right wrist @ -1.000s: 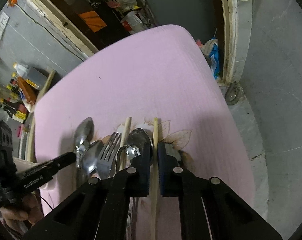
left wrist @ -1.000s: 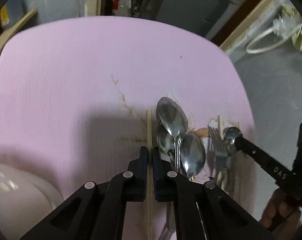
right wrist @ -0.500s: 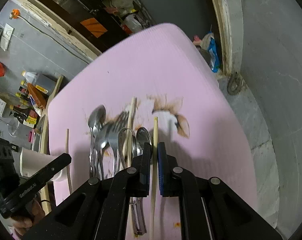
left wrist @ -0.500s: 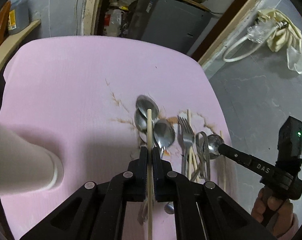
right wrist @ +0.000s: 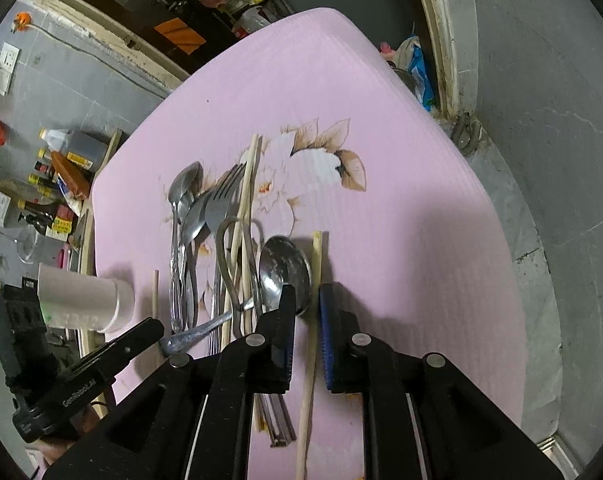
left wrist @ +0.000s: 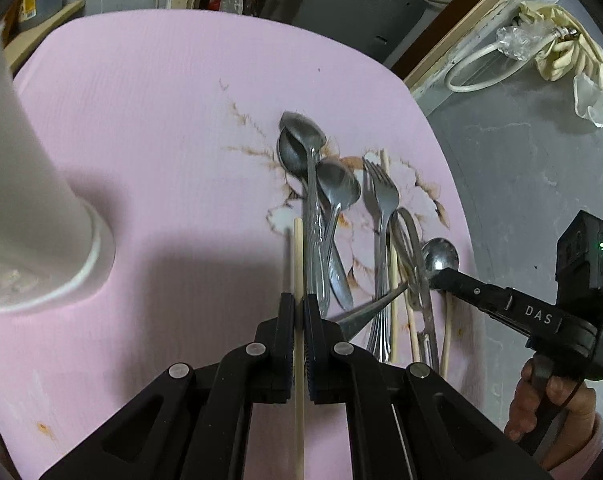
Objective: Organize utensils
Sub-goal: 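Close the left tool on a wooden chopstick while the right tool grasps another chopstick, then lift both chopsticks and carry them over the white basket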
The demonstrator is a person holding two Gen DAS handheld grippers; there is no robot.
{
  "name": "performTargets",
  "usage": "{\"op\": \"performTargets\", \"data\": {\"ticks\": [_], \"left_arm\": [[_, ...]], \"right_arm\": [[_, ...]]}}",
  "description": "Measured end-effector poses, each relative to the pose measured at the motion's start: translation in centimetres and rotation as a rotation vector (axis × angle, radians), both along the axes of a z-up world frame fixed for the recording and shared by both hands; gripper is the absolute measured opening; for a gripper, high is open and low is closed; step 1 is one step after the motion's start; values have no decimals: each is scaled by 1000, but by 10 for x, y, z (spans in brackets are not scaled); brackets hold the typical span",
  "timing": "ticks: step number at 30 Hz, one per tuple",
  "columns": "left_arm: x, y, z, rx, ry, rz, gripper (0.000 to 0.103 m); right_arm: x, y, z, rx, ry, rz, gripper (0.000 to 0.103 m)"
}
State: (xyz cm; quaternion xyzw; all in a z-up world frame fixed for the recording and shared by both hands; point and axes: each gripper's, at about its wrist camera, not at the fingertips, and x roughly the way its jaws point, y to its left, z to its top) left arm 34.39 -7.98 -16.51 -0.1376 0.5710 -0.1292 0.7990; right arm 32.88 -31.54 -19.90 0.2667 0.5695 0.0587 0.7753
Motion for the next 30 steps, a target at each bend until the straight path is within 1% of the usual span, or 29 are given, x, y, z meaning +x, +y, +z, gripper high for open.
{"op": "performTargets", "data": {"ticks": [3, 6, 12, 13, 15, 16, 18, 20, 23, 24, 27, 30], "left_arm": [[-4, 2, -1, 3, -5, -2, 5], [-5, 2, -2, 5, -5, 2, 5], [-6, 4, -7, 10, 8, 11, 5], [-6, 5, -8, 9, 10, 13, 5], [-7, 5, -10, 9, 9, 13, 5], [-8, 5, -10, 7, 5, 12, 5], [-11, 5, -8, -2, -6, 11, 5], [-12, 3, -4, -9, -23, 2, 5], [-19, 6, 7, -22, -63, -14, 5], [-20, 5, 11, -25, -77, -18, 5], [-28, 10, 30, -46, -147, -26, 5], [-37, 20, 54, -71, -239, -15, 5]], "right_arm": [[-4, 2, 1, -4, 8, 17, 13], [-9, 2, 2, -21, 9, 48, 17], [-1, 9, 4, -121, 29, 123, 18], [2, 13, 5, -164, 39, 137, 15], [3, 15, 7, -204, 42, 139, 10], [2, 14, 7, -220, 39, 133, 6], [-1, 6, 7, -185, 34, 97, 4], [-7, -7, 9, -110, 20, 40, 4], [-22, -25, 19, -19, -47, -33, 4], [-29, -31, 28, 14, -94, -61, 4], [-45, -37, 53, 53, -215, -105, 4], [-52, -28, 76, 63, -320, -114, 4]]}}
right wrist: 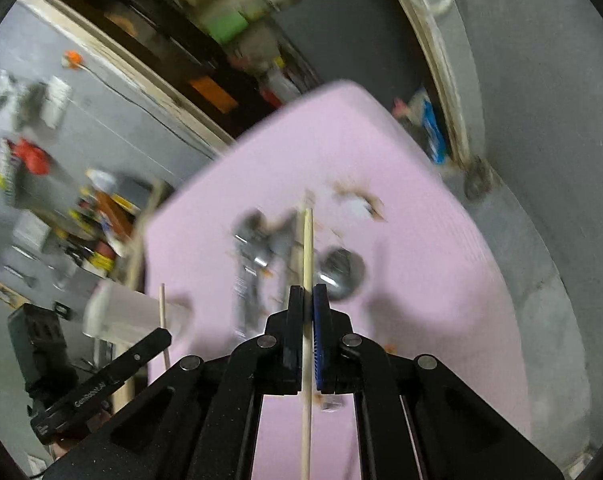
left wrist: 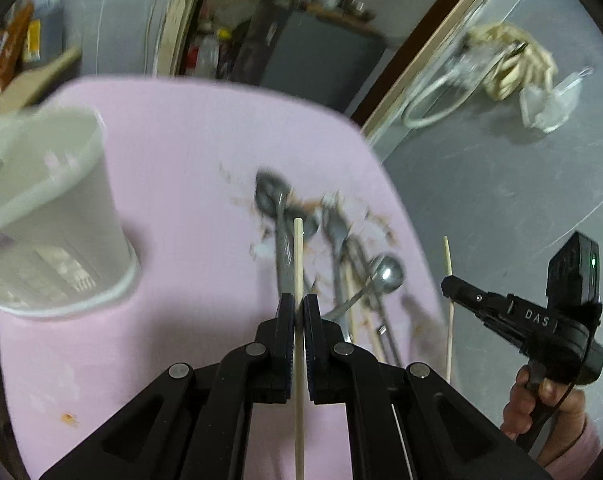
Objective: Organize utensils
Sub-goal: 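Lift both chopsticks and carry them over the white basket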
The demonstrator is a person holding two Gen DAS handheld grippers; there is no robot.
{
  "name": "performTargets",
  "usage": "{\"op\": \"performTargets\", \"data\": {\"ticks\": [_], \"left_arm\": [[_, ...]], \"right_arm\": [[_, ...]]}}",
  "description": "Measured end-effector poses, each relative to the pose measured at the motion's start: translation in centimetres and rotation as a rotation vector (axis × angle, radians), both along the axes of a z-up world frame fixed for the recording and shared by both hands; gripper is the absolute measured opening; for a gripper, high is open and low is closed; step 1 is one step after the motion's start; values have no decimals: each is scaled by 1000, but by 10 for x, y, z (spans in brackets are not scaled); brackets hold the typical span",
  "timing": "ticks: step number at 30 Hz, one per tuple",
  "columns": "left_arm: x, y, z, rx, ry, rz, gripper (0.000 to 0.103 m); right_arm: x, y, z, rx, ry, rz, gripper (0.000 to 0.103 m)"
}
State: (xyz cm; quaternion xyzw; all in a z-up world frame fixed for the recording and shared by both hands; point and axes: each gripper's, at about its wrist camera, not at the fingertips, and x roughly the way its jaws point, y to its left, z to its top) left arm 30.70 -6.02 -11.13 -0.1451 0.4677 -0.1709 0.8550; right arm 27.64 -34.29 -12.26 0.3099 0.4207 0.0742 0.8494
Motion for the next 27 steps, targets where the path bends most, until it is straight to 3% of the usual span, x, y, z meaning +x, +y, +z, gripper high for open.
{"op": "performTargets", "data": {"ticks": [9, 17, 22, 27], "left_arm": [[-12, 61, 79, -56, -230, 109, 5], [-8, 158, 128, -13, -371, 269, 5], [3, 210, 132, -18, -455, 386, 5], [16, 250, 116, -39, -522, 473, 5]], "right_arm": [[8, 85, 84, 48, -337, 77, 4], [34, 164, 146, 56, -582, 108, 4], [49, 209, 168, -7, -693, 86, 4], [62, 235, 161, -50, -712, 68, 4]]}}
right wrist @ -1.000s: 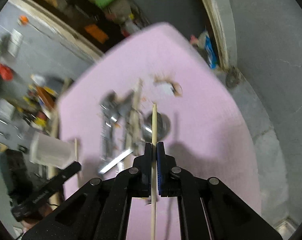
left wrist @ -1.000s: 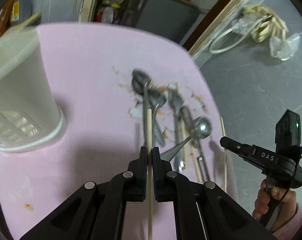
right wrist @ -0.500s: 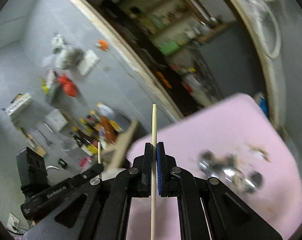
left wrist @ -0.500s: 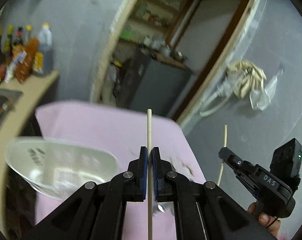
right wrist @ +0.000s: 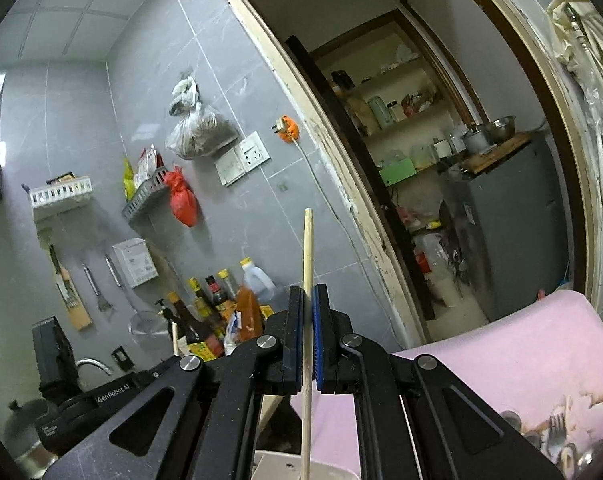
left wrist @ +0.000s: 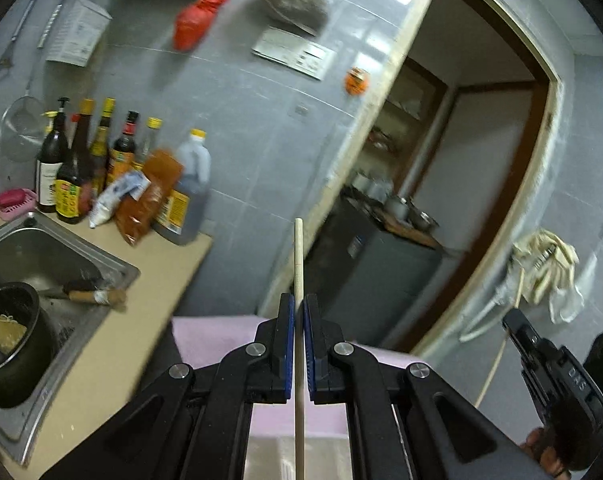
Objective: Organize utensils
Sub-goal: 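Lift both chopsticks and carry them over the white basket, then open both tools to drop the chopsticks into the white basket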
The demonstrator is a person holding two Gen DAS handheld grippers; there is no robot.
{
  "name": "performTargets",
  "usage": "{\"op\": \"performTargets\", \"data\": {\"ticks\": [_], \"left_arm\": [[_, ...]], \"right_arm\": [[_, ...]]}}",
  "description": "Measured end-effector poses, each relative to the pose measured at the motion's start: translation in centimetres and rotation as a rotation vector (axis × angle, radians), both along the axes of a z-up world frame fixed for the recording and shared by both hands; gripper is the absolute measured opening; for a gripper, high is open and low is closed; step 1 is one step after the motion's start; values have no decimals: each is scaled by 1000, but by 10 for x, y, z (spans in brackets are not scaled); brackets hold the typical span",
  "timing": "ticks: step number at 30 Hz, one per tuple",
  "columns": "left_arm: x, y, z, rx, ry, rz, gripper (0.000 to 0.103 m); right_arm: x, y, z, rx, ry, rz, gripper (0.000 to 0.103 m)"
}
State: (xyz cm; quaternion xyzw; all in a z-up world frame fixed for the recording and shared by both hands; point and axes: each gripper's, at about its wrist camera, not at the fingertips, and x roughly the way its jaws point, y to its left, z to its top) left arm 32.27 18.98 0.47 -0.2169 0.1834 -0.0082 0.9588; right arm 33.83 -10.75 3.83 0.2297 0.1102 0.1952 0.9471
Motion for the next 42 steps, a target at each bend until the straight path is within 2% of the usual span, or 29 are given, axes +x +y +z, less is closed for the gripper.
{"op": "performTargets", "data": {"ticks": [8, 20, 26, 38, 40, 42], "left_arm": [[16, 17, -35, -7, -37, 69, 5], [7, -8, -70, 89, -55, 105, 5], [1, -19, -76, 134, -35, 79, 5], [-6, -27, -75, 150, 30, 11, 5], [-7, -26, -74, 137, 42, -7, 5], [-8, -27, -73, 129, 57, -26, 5]], "right_arm": [[16, 18, -35, -34, 35, -16, 4], [17, 45, -83, -158, 77, 18, 4], [12, 46, -91, -197, 85, 41, 5], [8, 40, -94, -206, 137, 83, 5], [6, 36, -94, -199, 146, 86, 8], [5, 33, -92, -193, 152, 90, 16]]}}
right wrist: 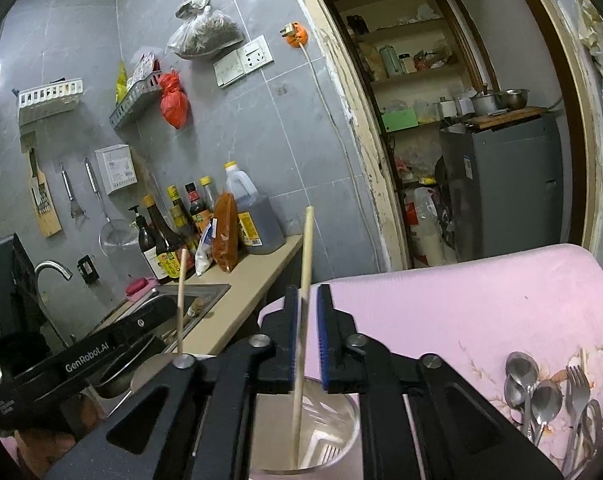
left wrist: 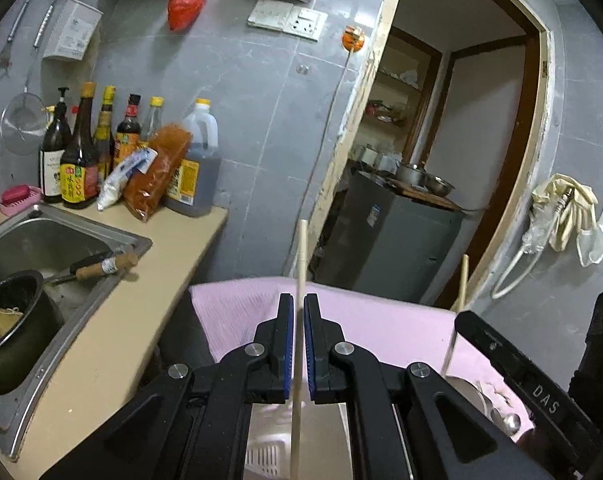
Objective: Organize utensils
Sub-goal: 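Open both tools to drop the chopsticks into the white basket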
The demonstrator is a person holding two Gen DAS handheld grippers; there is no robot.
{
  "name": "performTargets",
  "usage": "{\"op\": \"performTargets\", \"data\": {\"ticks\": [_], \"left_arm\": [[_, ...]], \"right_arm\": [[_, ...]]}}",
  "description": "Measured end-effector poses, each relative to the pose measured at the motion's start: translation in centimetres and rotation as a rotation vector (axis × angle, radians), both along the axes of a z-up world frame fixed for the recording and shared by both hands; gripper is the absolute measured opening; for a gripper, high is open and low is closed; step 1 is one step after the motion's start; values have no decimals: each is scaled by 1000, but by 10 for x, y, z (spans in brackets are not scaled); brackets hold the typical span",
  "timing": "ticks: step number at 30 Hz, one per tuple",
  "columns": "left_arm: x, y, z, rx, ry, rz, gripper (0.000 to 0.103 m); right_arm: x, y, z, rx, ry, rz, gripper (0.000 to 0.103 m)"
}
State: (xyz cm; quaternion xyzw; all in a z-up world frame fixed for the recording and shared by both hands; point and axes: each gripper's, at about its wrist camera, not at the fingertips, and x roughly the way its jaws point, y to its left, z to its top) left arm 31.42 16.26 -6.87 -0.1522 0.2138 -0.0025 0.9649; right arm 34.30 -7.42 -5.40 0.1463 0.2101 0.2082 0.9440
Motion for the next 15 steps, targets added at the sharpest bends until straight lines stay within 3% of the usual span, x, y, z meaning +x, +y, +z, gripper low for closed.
{"op": "performTargets", "data": {"ticks": [1, 6, 8, 15], "left_arm": [[-1, -1, 0, -3, 7, -9, 7], [-4, -6, -1, -23, 45, -22, 12], [-8, -9, 1, -28, 45, -18, 16], [-23, -28, 19, -24, 10, -18, 35]], "right_arm": [[-1, -3, 1, 7, 5, 2, 20], [-6, -13, 7, 12, 20, 2, 24], [-12, -22, 11, 17, 13, -9, 36], [-32, -61, 30, 24, -12, -77, 54]]}}
